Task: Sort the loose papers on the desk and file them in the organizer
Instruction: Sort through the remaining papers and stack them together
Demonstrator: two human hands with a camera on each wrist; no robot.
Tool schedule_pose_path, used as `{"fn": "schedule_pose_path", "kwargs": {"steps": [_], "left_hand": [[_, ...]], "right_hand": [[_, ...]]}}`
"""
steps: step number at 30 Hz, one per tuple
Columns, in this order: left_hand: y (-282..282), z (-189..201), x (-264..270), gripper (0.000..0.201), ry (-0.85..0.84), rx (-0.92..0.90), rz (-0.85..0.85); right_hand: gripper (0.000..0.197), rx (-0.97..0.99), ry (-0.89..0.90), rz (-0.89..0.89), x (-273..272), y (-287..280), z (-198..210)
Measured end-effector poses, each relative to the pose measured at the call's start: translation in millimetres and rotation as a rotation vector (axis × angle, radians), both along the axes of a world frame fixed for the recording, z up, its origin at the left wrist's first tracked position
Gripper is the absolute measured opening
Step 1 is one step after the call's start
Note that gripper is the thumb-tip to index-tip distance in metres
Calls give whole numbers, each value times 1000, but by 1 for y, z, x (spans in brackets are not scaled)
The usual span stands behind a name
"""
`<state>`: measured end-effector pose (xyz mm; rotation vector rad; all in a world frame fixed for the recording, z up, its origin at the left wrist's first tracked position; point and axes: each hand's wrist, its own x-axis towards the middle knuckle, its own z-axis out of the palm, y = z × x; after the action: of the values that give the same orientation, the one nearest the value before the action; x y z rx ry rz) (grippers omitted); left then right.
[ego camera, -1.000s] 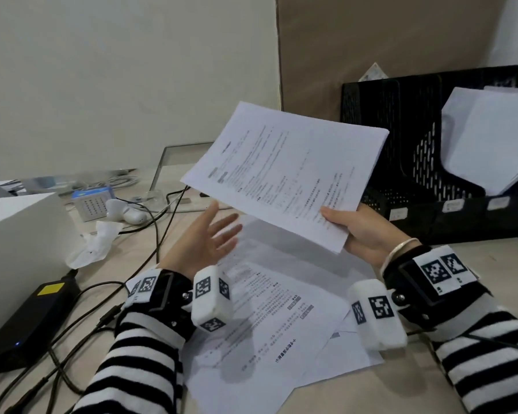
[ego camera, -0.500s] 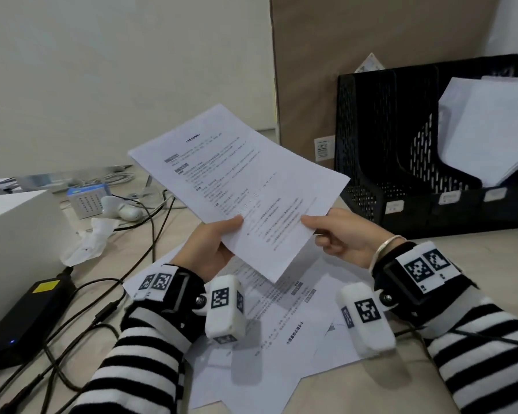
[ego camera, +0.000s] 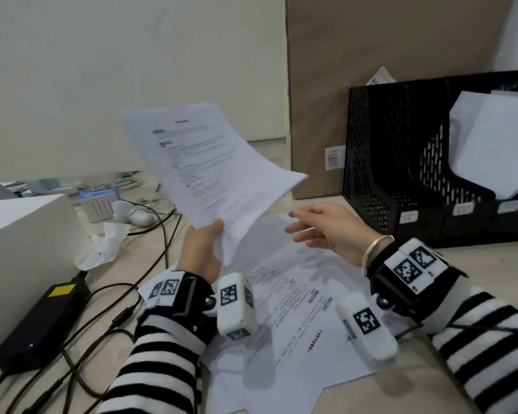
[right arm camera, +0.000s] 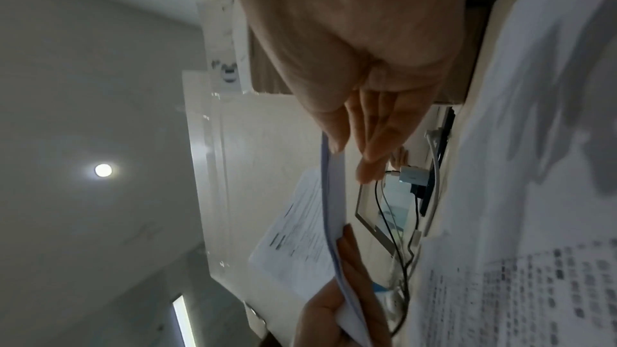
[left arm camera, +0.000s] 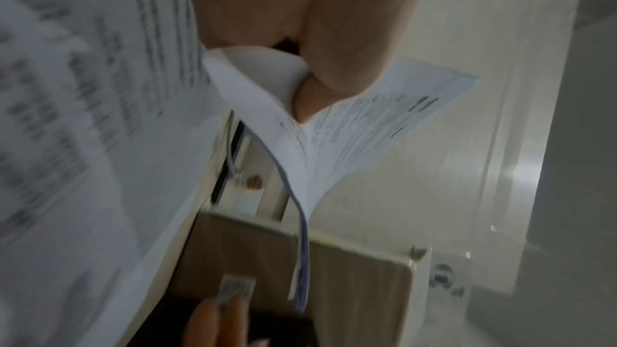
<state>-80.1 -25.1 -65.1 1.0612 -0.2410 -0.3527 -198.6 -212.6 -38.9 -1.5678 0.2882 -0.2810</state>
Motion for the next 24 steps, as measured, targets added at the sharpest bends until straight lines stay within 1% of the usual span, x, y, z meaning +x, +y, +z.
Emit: {"fn": "schedule_pose_path", "kwargs": {"steps": [2, 4, 5, 7, 8, 11, 14, 16, 17, 19, 20, 21, 22, 23, 24], "left_hand": [[15, 7, 9, 46, 47, -13, 192], [27, 11, 18, 41, 86, 68, 382], [32, 12, 21, 41, 95, 117, 445], [40, 14, 23, 40, 102, 99, 451], [43, 14, 23, 39, 91, 73, 435], [52, 12, 25, 40, 77, 72, 468], [54, 11, 26, 39, 95, 55, 462], [53, 12, 24, 38, 93, 57, 459], [52, 13, 24, 38, 92, 44, 454], [51, 12, 23, 37, 78, 7, 438], [51, 14, 21, 36, 78, -6, 429], [50, 14, 19, 36, 76, -18, 411], [50, 15, 18, 37, 63, -27, 401], [50, 16, 17, 37, 47, -29, 412], [50, 16, 17, 35, 41, -21, 427]], "right_hand": [[17, -189, 86, 46, 17, 1, 7], [17, -469, 176, 115, 41, 7, 14], [18, -618, 200, 150, 56, 11, 18], [22, -878, 215, 254, 86, 21, 25], [25, -960, 218, 314, 101, 28, 27], [39, -1038, 226, 453, 136, 50, 27], [49, -1072, 267, 526, 159, 64, 21], [44, -1120, 340, 561, 169, 67, 12], [37, -1146, 365, 562, 173, 67, 8], [21, -1231, 358, 506, 175, 65, 4], [15, -1280, 338, 433, 174, 61, 5], [12, -1307, 322, 323, 173, 54, 11], [13, -1316, 311, 178, 170, 45, 17], [18, -1291, 309, 29, 165, 30, 26], [22, -1211, 308, -99, 157, 15, 36]]}}
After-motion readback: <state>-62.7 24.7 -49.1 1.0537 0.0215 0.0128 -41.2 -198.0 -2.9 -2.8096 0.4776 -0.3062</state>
